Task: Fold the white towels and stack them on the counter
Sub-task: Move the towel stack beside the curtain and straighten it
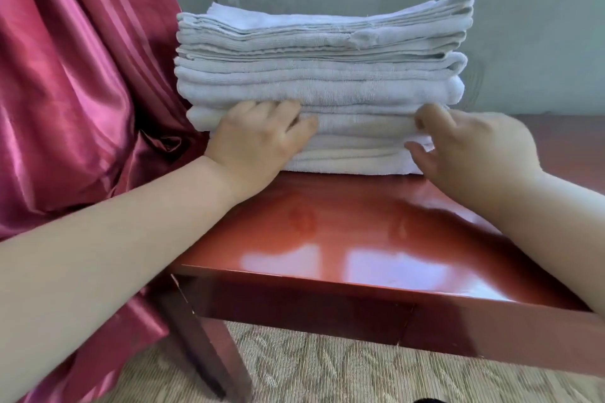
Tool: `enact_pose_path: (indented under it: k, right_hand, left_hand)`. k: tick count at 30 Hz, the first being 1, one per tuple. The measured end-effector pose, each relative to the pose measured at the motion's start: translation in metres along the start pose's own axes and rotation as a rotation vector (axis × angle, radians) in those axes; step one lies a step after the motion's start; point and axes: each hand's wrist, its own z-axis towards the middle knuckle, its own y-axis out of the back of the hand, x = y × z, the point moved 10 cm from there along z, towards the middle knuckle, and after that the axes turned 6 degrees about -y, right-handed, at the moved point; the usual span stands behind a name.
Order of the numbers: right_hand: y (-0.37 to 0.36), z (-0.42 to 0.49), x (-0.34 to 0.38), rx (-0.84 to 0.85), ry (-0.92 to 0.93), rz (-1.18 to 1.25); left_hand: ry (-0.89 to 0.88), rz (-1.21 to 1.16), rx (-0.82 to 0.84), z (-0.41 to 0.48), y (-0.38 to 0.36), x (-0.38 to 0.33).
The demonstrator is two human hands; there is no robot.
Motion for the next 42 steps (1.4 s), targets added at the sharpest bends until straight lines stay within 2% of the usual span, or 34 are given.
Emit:
enact_pose_path:
  k: [5,9,13,17,21,24,27,29,32,36,38,42]
  right_hand:
    - [-0.001,0.001,-0.030,-0.007,-0.211,0.000]
    - [0.004,0.001,-0.024,-0.015,-0.204,0.099]
    - [0.007,-0.001,-0.023,-0.002,-0.188,0.238]
    - [0.008,0.001,-0.024,-0.015,-0.176,0.267]
    - [0.009,-0.001,-0.023,-0.008,-0.185,0.292]
    - [0.000,-0.004,-0.033,0.070,-0.311,0.379]
    - [-0.027,-0.011,-0.047,0.247,-0.482,0.422]
    - [-0.042,-0.016,-0.050,0.374,-0.515,0.423]
    - [-0.049,-0.016,-0.051,0.433,-0.491,0.449]
    - [-0.053,-0.014,-0.051,0.485,-0.489,0.538]
    - [-0.056,-0.016,-0.052,0.510,-0.515,0.598]
    - [-0.061,-0.017,-0.049,0.503,-0.531,0.621]
  left_hand:
    - [0.109,0.027,0.102,-0.024,-0.012,0.023]
    - [0.132,0.068,0.163,-0.021,-0.020,0.026]
    - [0.223,0.151,0.308,-0.019,-0.034,0.025]
    - [0.189,0.126,0.277,-0.019,-0.030,0.027]
    - [0.232,0.026,0.240,-0.026,-0.027,0.033]
    - [0.197,-0.009,0.170,-0.031,-0.015,0.031]
    - [0.159,-0.056,0.121,-0.037,-0.005,0.029]
    - [0.166,-0.062,0.148,-0.048,-0.007,0.031]
    - [0.311,-0.124,0.215,-0.073,-0.016,0.058]
    - [0.458,-0.249,0.206,-0.095,-0.022,0.091]
    - [0.436,-0.263,0.216,-0.096,-0.024,0.092]
    - [0.225,-0.132,0.250,-0.091,-0.027,0.078]
